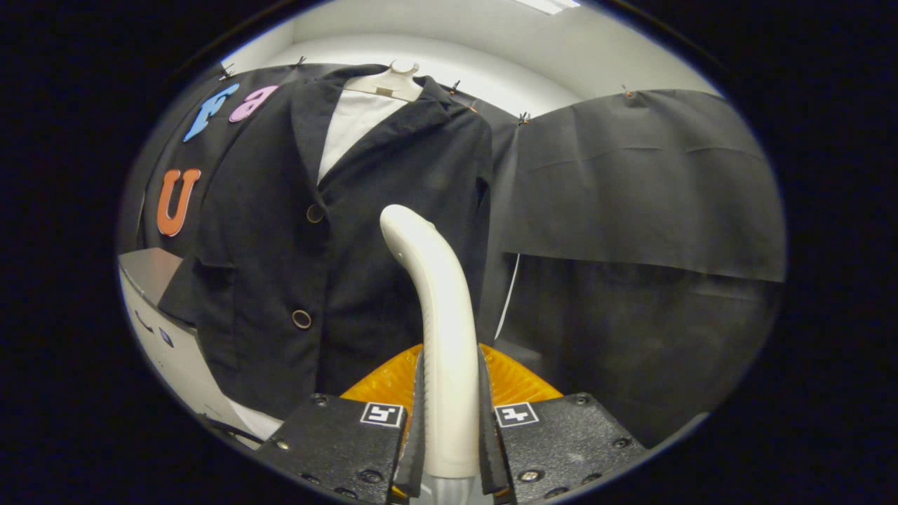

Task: Iron the clothes twice with a garment steamer, once on the left side and once on the right side.

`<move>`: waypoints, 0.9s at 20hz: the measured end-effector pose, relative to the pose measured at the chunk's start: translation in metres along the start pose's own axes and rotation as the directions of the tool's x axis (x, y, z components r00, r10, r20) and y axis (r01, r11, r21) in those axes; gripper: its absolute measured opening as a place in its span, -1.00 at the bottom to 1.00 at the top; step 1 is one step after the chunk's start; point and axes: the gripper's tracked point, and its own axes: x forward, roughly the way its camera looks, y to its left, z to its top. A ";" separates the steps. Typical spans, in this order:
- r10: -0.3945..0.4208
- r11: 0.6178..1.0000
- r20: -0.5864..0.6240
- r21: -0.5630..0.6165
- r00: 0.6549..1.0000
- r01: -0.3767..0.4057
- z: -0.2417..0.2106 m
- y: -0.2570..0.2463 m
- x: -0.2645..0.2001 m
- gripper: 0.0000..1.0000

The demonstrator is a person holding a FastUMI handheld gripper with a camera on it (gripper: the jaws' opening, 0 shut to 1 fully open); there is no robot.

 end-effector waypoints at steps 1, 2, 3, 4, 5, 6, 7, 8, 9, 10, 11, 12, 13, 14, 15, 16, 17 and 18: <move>0.003 1.000 -0.003 -0.006 1.000 -0.003 -0.004 0.001 -0.002 -0.32; 0.005 1.000 -0.010 -0.013 1.000 -0.005 -0.010 0.002 -0.004 -0.32; 0.008 1.000 -0.021 -0.020 1.000 -0.009 -0.016 0.003 -0.006 -0.32; 0.010 1.000 -0.031 -0.024 0.999 -0.011 -0.022 0.002 -0.008 -0.32; 0.012 1.000 -0.042 -0.028 0.999 -0.013 -0.029 0.002 -0.010 -0.32; 0.009 0.999 -0.051 -0.031 0.999 -0.010 -0.036 0.002 -0.014 -0.32; 0.005 0.999 -0.048 -0.042 0.999 -0.007 -0.044 0.002 -0.017 -0.32; 0.004 0.997 -0.046 -0.072 0.999 -0.008 -0.052 0.005 -0.021 -0.32; 0.005 0.995 -0.042 -0.101 0.999 -0.009 -0.057 0.010 -0.025 -0.32; 0.010 0.992 -0.035 -0.122 0.999 -0.014 -0.052 0.018 -0.021 -0.32; 0.017 0.991 -0.032 -0.133 0.999 -0.021 -0.050 0.022 -0.021 -0.32; 0.025 0.990 -0.036 -0.139 0.999 -0.029 -0.054 0.021 -0.022 -0.32; 0.030 0.989 -0.043 -0.143 0.999 -0.036 -0.058 0.021 -0.022 -0.32; 0.034 0.988 -0.053 -0.148 0.998 -0.042 -0.065 0.020 -0.023 -0.32; 0.038 0.987 -0.064 -0.153 0.997 -0.048 -0.071 0.021 -0.021 -0.32; 0.040 0.986 -0.078 -0.161 0.996 -0.052 -0.080 0.022 -0.022 -0.32; 0.040 0.984 -0.095 -0.169 0.995 -0.056 -0.091 0.022 -0.024 -0.32; 0.040 0.982 -0.114 -0.177 0.993 -0.060 -0.104 0.023 -0.035 -0.32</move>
